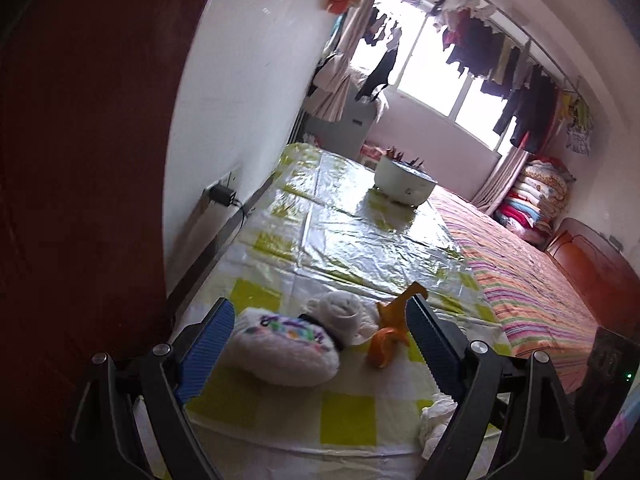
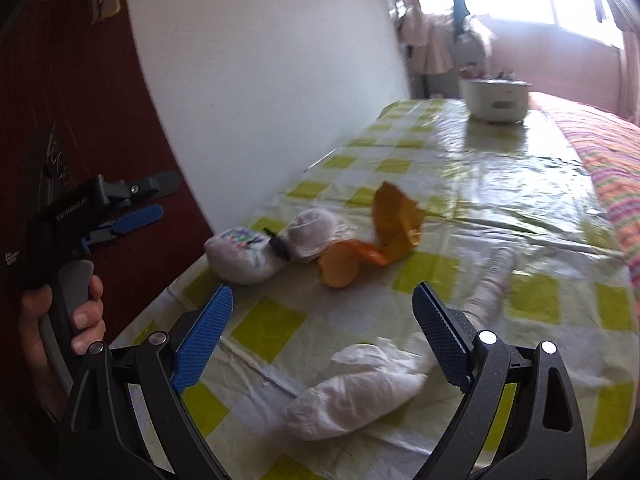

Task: Collect trash
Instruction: 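Return both tools to the table and close the right tool on the orange peel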

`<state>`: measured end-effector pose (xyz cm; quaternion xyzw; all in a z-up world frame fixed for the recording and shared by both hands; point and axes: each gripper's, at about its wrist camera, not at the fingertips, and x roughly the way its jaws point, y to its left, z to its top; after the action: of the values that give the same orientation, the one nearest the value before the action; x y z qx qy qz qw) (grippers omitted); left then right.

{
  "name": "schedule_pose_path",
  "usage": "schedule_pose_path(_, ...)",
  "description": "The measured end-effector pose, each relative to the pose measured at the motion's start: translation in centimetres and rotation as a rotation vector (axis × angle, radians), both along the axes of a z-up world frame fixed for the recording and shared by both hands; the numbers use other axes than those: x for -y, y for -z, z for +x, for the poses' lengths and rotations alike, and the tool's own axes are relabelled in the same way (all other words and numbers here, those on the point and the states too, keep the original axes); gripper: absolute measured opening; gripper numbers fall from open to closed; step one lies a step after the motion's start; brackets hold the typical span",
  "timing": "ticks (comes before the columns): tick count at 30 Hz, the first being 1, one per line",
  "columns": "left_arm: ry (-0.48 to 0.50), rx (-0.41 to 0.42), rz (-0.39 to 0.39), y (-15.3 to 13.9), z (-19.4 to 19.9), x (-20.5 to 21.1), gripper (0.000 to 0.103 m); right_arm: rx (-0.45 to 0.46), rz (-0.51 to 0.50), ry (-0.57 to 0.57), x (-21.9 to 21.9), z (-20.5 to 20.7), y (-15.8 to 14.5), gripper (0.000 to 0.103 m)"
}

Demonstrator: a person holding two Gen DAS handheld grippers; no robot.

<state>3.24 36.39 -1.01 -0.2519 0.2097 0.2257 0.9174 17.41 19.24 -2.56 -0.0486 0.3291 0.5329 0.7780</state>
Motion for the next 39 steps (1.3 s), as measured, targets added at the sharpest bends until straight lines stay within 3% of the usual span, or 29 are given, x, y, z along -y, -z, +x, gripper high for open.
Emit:
schedule_pose_path(3, 0.009, -0.019, -0.027, 0.6, -0.4, -0.4, 0.085, 0.030, -0.045, -0.066, -2.0, 0.1, 0.0, 0.090)
schedule_pose_path(10, 0.024, -0.090, 0.015, 1.4, -0.1, 0.3, 0.085, 0.124, -0.176, -0.175, -5.6, 1.3, 0.9, 0.088)
schedule_pose_path(12, 0.018, -0.093, 0.025, 1.2, -0.1, 0.2, 0.085, 0.098, -0.170, -0.197, -6.4, 2.1, 0.8, 0.088)
schedule_pose_path(14, 0.021, -0.101, 0.021, 1.3, 0.0, 0.2, 0.085, 0.106, -0.193, -0.205, -7.3, 2.5, 0.9, 0.080)
schedule_pose_path(21, 0.027, -0.133, 0.007, 2.0, 0.5, 0.1, 0.085, 0.104, -0.287, -0.209, -9.1, 3.7, 2.9, 0.077)
schedule_pose_path(25, 0.030, -0.140, 0.000, 2.1, 0.7, 0.1, 0.085, 0.100, -0.314, -0.181, -9.7, 4.3, 3.6, 0.055)
schedule_pose_path(31, 0.032, -0.160, 0.004, 2.3, 1.1, 0.0, 0.085, 0.079, -0.337, -0.157, -9.3, 4.7, 4.4, 0.046)
schedule_pose_path(39, 0.023, -0.199, 0.006, 3.1, 1.6, -0.1, 0.085, 0.044, -0.276, -0.122, -8.5, 4.7, 4.4, 0.029)
